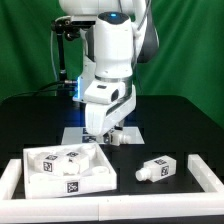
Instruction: Assemble one leg
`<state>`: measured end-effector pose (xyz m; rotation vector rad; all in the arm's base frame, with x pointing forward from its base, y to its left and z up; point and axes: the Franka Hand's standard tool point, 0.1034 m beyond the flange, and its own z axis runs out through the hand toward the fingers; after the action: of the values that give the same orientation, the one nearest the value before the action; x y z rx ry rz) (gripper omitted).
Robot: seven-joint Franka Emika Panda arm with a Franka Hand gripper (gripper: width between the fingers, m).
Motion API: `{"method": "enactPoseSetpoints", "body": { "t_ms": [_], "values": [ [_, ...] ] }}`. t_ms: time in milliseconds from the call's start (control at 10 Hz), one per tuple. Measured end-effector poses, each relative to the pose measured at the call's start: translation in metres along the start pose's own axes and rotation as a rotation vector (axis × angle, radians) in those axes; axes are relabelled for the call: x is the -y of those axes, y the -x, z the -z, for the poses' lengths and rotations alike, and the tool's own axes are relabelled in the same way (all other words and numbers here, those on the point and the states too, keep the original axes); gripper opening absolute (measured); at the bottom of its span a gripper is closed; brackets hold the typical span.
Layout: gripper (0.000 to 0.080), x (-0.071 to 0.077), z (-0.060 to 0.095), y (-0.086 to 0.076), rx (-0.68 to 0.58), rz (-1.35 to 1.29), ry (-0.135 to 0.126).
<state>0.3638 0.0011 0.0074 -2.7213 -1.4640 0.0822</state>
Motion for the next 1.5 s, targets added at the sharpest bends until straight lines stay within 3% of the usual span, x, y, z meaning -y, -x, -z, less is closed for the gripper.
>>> {"method": "enactPoseSetpoints", "body": {
  "t_ms": [100, 200, 400, 600, 700, 1100, 1200, 1300, 1500],
  "values": [
    [0.055, -0.002, 0.002, -0.004, 0.003, -0.032, -0.003],
    [0.0629, -0.012, 0.014, -0.024, 0.019, -0.138, -0.008],
    [0.0644, -0.041, 0.042, -0.054, 0.068, -0.317, -0.039],
    [0.0649, -0.075, 0.067, -0.083, 0.072, -0.411, -0.031],
    [0.0649, -0.08, 0.065, -0.083, 0.053, -0.412, -0.025],
    [0.0649, -0.078, 0.064, -0.082, 0.056, -0.414, -0.028],
    [0.0649, -0.08, 0.069, -0.087, 0.055, -0.566, -0.026],
    [0.0649, -0.092, 0.079, -0.097, 0.053, -0.688, -0.043],
    [0.0649, -0.12, 0.085, -0.114, 0.008, -0.895, -0.101]
  ]
}}
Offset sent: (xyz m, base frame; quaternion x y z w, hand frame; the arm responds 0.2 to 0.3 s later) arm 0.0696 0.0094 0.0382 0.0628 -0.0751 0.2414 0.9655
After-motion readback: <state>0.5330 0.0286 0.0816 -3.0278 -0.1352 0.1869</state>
